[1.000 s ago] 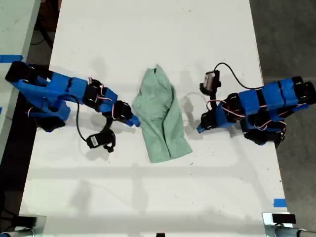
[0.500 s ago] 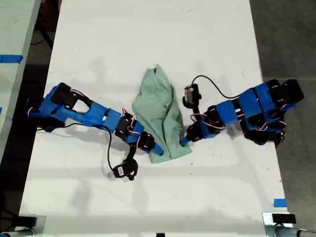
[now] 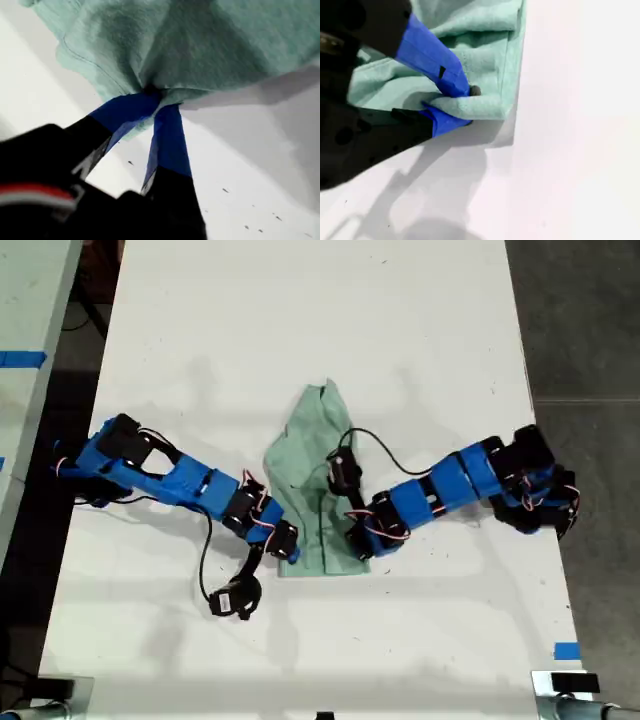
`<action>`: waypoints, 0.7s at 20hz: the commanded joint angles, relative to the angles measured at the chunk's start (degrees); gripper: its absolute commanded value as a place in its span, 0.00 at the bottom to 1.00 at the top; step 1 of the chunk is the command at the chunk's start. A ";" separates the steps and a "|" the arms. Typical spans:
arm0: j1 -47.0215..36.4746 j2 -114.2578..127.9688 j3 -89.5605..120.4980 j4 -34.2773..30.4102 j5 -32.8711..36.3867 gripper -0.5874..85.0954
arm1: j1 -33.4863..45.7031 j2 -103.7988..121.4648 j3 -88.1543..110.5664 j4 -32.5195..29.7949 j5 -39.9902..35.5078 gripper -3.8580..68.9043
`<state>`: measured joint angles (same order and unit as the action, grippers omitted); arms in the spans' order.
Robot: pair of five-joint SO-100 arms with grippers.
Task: Fold t shirt
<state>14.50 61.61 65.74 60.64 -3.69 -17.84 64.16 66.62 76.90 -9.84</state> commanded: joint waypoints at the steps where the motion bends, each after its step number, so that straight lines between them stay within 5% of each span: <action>1: 2.55 10.37 -1.67 3.16 0.18 0.00 | -2.64 -5.10 -25.05 10.90 0.26 0.06; 8: -10.55 26.46 0.09 20.04 7.73 0.00 | 10.99 16.26 -22.41 17.23 -12.92 0.06; 14: -30.67 36.74 2.37 25.75 20.13 0.00 | 30.76 27.69 -17.84 16.26 -24.08 0.08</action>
<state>-10.02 93.16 68.64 85.34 13.27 6.68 85.52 48.87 93.60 -30.67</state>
